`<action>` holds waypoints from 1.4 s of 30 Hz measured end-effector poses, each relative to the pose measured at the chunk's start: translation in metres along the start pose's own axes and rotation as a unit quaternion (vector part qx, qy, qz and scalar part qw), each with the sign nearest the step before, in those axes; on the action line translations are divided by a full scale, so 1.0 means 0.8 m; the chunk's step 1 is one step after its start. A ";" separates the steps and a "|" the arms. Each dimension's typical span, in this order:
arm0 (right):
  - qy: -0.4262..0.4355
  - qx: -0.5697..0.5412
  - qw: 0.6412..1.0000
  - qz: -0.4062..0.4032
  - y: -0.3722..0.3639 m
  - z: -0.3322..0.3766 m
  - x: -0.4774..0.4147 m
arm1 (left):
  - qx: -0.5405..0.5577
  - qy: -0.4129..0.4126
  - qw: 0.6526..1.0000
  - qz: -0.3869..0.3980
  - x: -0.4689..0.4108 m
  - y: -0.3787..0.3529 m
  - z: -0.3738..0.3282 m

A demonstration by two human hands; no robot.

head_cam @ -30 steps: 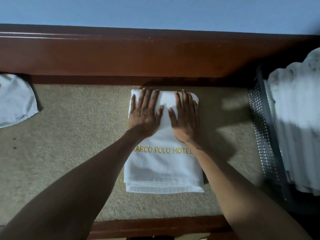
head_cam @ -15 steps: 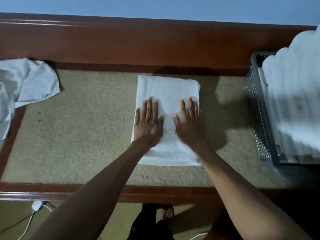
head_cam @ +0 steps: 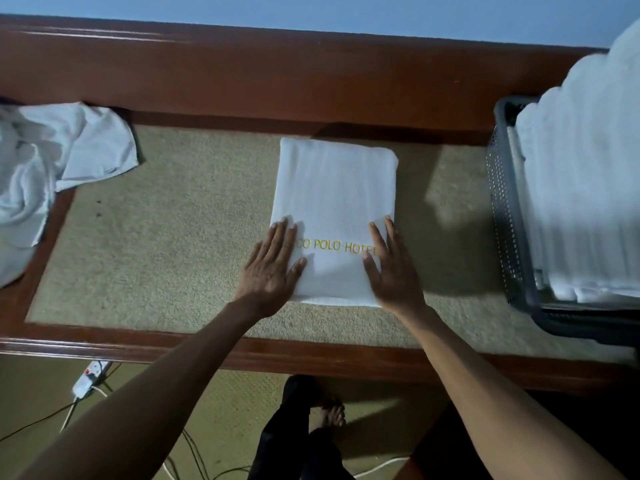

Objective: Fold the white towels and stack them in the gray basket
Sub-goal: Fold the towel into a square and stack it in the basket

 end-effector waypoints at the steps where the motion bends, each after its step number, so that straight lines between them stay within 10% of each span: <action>1: 0.007 -0.009 1.000 0.002 0.005 -0.002 0.000 | 0.014 0.012 1.000 0.001 0.001 0.004 0.000; 8: -0.107 -0.120 0.987 -0.030 0.043 0.008 -0.058 | 0.152 0.190 0.955 -0.169 -0.079 0.082 0.016; 13: -0.371 -0.197 0.904 0.078 0.046 0.039 -0.121 | 0.235 0.347 0.908 -0.001 -0.158 0.081 0.062; 19: -0.455 -0.274 0.840 0.114 0.024 0.020 -0.145 | 0.399 0.343 0.848 0.056 -0.184 0.081 0.071; 30: -0.370 -0.239 0.889 0.123 0.087 0.054 -0.139 | 0.478 0.291 0.805 0.199 -0.189 0.142 0.032; 42: -0.194 -0.212 0.957 -0.040 0.414 0.092 -0.173 | 0.569 0.150 0.807 0.053 -0.270 0.315 -0.182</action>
Point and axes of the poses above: each hand's wrist, its own x-axis away from the middle knuckle, its own y-axis out of the back of the hand, z = x × y, the point moved 3 cm from there along -x, towards the middle knuckle, and after that the axes turned 12 degrees about -y, right-handed, at the moved point
